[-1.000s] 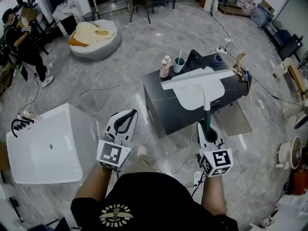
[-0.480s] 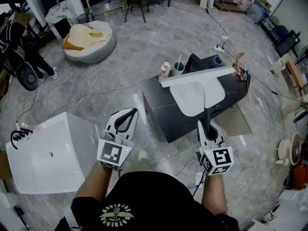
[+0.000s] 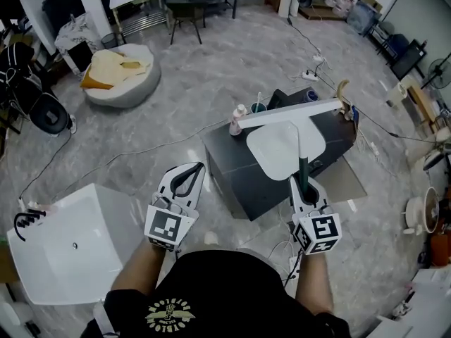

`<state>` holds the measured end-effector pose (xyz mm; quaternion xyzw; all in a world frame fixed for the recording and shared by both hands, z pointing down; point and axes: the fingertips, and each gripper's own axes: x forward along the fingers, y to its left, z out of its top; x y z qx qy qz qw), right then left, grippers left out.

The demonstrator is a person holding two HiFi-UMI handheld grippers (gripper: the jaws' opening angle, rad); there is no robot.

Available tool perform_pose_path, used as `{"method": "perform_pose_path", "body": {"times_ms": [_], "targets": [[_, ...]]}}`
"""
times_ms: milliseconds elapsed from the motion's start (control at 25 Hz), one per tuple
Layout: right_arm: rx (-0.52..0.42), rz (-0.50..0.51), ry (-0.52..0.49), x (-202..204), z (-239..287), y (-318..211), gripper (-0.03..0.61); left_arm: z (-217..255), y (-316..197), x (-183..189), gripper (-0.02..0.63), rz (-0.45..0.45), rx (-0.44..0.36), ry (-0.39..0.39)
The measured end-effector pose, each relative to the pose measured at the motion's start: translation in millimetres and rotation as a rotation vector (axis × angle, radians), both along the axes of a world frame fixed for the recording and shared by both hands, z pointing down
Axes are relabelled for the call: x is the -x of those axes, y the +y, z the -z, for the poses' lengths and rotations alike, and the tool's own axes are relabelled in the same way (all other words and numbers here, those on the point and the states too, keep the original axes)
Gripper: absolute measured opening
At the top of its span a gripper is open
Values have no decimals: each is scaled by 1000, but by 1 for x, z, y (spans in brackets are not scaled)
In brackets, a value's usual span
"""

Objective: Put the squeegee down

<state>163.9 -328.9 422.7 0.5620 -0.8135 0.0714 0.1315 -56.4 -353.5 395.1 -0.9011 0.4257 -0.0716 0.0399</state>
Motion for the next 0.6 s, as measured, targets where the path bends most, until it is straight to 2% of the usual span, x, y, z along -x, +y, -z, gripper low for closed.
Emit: {"method": "perform_pose_path", "body": {"times_ms": [200, 600], "targets": [[13, -21, 10, 7, -13, -9, 50, -1, -11, 14, 23, -3, -2, -3], [124, -44, 47, -2, -76, -30, 50, -8, -31, 14, 23, -3, 18, -6]]}}
